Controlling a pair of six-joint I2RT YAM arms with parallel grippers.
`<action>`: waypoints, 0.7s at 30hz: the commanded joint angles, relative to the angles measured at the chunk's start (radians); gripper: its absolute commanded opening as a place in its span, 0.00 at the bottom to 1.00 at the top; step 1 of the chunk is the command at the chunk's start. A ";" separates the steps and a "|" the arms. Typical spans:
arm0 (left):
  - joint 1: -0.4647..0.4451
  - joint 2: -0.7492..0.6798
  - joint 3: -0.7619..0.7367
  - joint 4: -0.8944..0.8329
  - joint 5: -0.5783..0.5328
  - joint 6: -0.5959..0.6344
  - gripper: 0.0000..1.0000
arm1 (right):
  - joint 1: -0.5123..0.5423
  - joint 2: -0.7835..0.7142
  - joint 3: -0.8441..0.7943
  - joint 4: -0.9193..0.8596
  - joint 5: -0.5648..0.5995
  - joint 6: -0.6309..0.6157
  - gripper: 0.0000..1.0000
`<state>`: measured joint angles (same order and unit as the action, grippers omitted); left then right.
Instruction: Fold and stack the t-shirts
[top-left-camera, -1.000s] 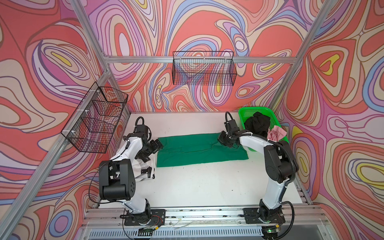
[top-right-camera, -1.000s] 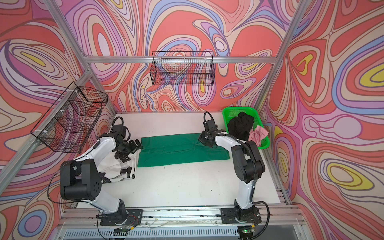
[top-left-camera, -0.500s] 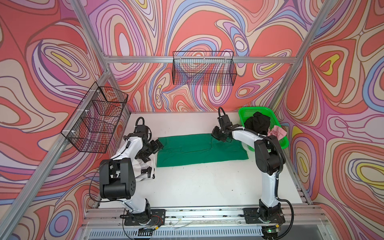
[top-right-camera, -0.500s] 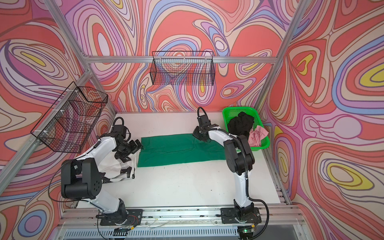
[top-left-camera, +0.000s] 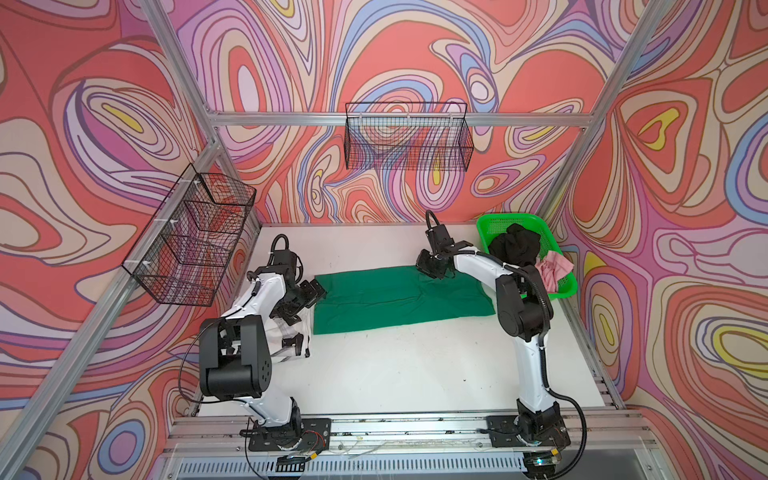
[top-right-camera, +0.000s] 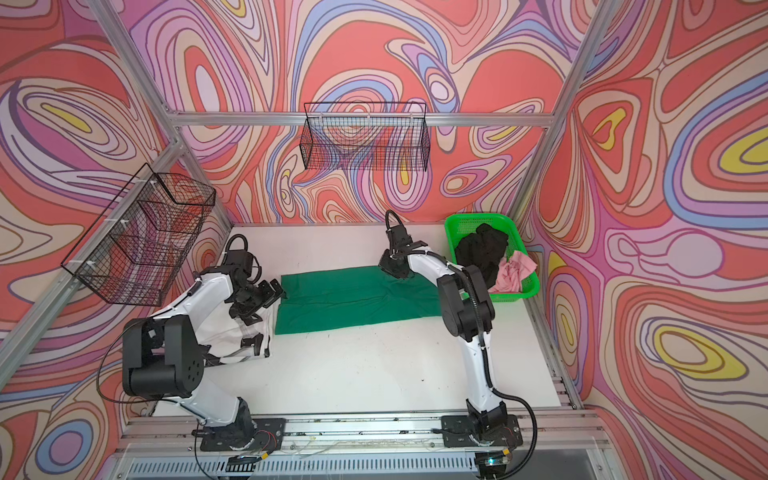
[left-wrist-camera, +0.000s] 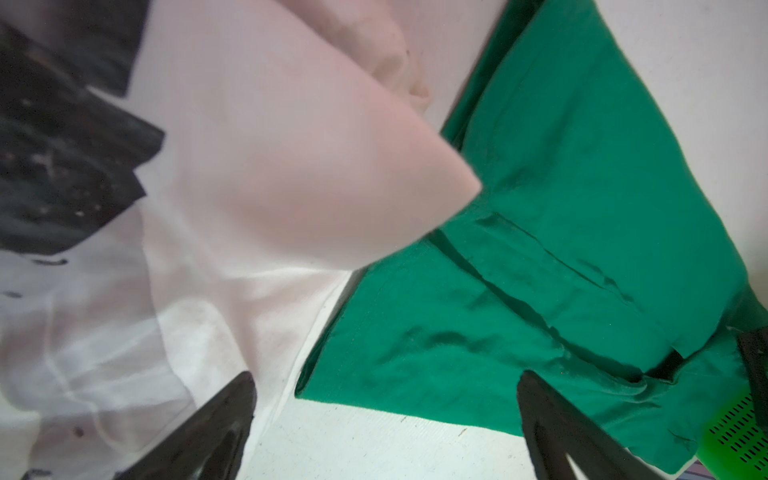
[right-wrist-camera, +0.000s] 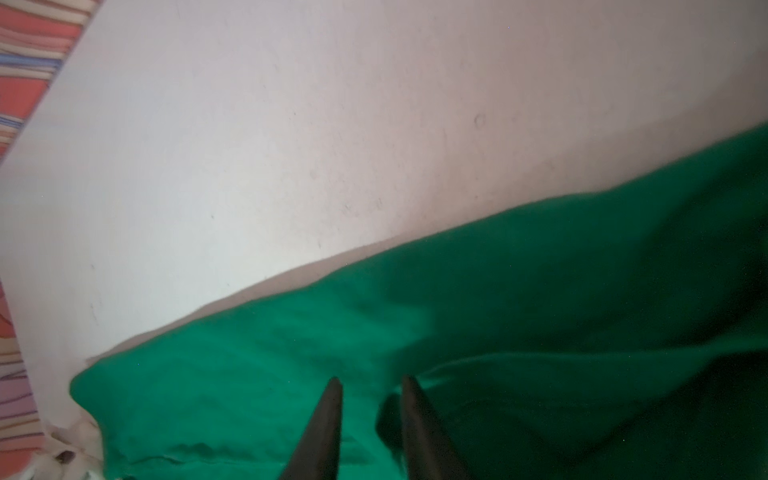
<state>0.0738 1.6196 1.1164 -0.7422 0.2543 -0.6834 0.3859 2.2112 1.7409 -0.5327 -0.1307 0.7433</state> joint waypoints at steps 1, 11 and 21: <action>0.008 0.010 -0.002 -0.008 -0.005 0.011 1.00 | 0.004 -0.027 0.050 -0.062 0.030 -0.040 0.45; 0.009 0.006 -0.007 -0.004 0.000 0.010 1.00 | -0.019 -0.197 -0.147 -0.026 0.106 -0.058 0.48; 0.009 0.000 -0.009 -0.004 -0.004 0.010 1.00 | -0.021 -0.109 -0.160 0.001 0.077 -0.027 0.43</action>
<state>0.0742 1.6196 1.1164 -0.7403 0.2546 -0.6834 0.3626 2.0636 1.5665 -0.5457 -0.0525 0.7010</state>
